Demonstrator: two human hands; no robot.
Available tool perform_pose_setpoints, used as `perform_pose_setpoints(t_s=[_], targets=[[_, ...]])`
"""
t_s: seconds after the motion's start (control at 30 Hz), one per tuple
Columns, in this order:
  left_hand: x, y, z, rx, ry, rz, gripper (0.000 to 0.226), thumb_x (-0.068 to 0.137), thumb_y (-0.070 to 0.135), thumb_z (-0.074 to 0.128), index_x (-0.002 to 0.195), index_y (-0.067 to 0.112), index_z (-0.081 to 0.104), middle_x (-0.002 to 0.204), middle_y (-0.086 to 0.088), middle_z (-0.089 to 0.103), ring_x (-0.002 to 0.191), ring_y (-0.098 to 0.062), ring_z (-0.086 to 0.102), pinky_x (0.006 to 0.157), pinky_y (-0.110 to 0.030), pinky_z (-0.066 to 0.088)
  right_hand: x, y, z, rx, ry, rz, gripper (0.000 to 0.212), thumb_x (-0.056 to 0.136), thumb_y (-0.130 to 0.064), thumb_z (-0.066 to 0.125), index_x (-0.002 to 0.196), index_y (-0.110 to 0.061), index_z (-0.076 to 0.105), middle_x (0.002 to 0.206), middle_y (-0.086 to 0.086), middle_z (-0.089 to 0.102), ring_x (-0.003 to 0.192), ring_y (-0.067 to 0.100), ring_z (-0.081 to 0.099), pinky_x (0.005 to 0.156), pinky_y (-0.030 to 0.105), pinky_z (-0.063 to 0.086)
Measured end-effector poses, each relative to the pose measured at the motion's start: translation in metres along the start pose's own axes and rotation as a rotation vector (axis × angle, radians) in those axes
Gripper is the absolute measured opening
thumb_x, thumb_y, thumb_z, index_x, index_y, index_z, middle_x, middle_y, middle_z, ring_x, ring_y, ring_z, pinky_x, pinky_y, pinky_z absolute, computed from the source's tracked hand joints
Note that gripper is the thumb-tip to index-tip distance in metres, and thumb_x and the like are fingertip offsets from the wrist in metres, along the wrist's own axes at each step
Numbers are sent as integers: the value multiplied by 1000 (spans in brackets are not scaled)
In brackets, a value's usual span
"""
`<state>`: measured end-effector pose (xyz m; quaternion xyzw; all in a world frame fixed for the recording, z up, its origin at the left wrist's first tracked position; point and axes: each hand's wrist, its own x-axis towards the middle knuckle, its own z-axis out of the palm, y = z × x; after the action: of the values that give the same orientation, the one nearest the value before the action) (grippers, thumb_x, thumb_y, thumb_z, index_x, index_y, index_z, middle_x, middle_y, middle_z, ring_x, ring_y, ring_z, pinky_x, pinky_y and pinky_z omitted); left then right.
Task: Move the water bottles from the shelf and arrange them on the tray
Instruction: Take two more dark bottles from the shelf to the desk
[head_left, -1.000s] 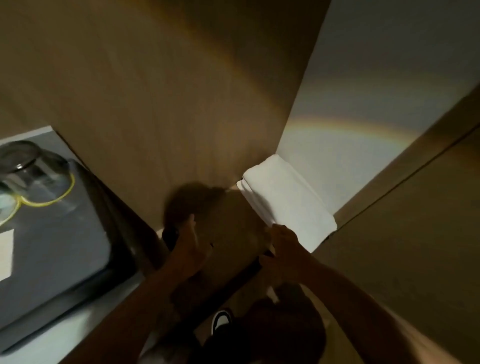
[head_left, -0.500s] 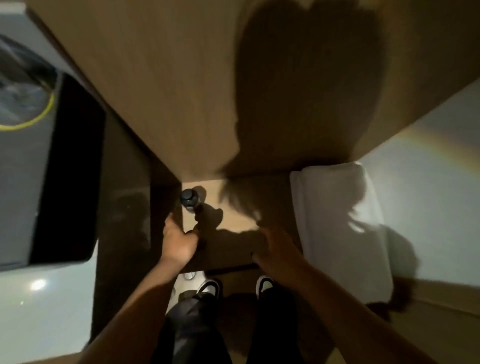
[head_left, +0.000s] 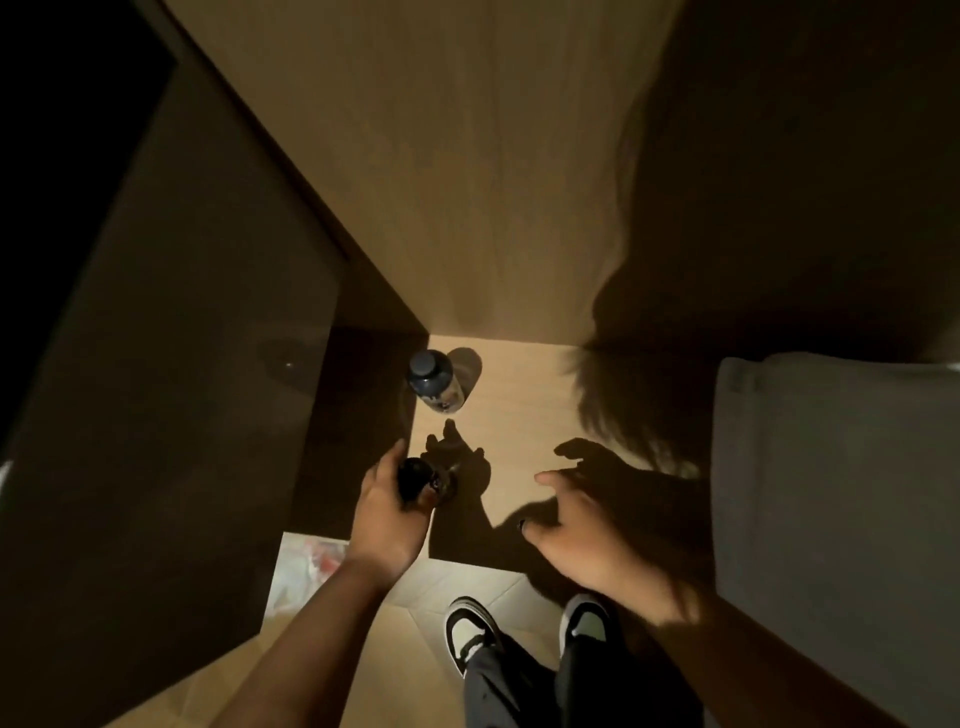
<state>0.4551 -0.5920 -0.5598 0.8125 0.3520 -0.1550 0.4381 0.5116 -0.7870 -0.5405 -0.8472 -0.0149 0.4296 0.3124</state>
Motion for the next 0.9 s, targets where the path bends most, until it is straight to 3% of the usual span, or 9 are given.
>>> perform_pose_setpoints(t_s=[0.13,0.23,0.37,0.47,0.53,0.63,0.73,0.83,0.9], targets=[[6,-21,16,63,70,101,47,93,8,56,137,19,44,142,-7,45,128,-24,48,102,-27,39,31,4,30,1,-140,-44,65,90,-18,61,146,-14,29,145,10,39,134,23,38,105,26,32],[11,-31,15,89,125,176,36,94,14,55,129,19,46,132,-7,54,120,-23,55,97,-31,46,53,1,41,-50,-182,-98,70,89,-21,63,147,-10,26,149,11,34,138,25,32,110,29,28],[3,-37,-1,63,140,174,36,95,24,52,130,25,41,124,-5,62,109,-21,62,88,-33,53,65,-9,49,-53,-136,-172,76,86,-26,67,148,-15,25,147,11,36,133,28,39,110,35,36],[-17,-24,-13,-21,147,200,37,94,27,50,129,30,40,109,12,61,91,5,62,74,-10,50,61,-16,50,20,-189,-245,86,79,-25,73,148,-24,21,150,7,33,138,27,33,111,38,32],[-28,-7,-20,-111,133,212,38,90,31,49,127,29,42,100,20,59,85,13,62,68,-7,50,54,-22,52,35,-214,-273,93,74,-27,77,148,-29,19,151,5,31,139,27,31,112,42,33],[-32,16,-28,-198,126,245,41,83,39,50,122,29,48,90,17,65,87,7,64,70,-11,51,44,-30,48,102,-228,-283,96,74,-25,78,148,-23,17,148,5,38,135,24,38,109,37,38],[-21,34,-28,-240,95,298,41,79,39,55,118,24,53,94,29,65,90,5,64,71,-9,49,44,-30,38,114,-144,-328,80,76,-23,77,139,-14,30,132,4,54,122,21,53,96,24,45],[-4,43,-20,-373,122,269,38,82,32,58,118,23,52,96,22,68,94,2,65,74,-12,50,46,-17,30,198,-24,-251,87,63,-31,77,138,-19,36,131,2,55,119,19,54,102,33,46],[16,44,-10,-456,231,208,38,87,21,62,122,23,48,103,11,67,103,-4,62,81,-16,51,47,-4,26,277,13,-204,92,54,-39,75,137,-23,38,129,-2,56,118,16,55,102,41,47]])
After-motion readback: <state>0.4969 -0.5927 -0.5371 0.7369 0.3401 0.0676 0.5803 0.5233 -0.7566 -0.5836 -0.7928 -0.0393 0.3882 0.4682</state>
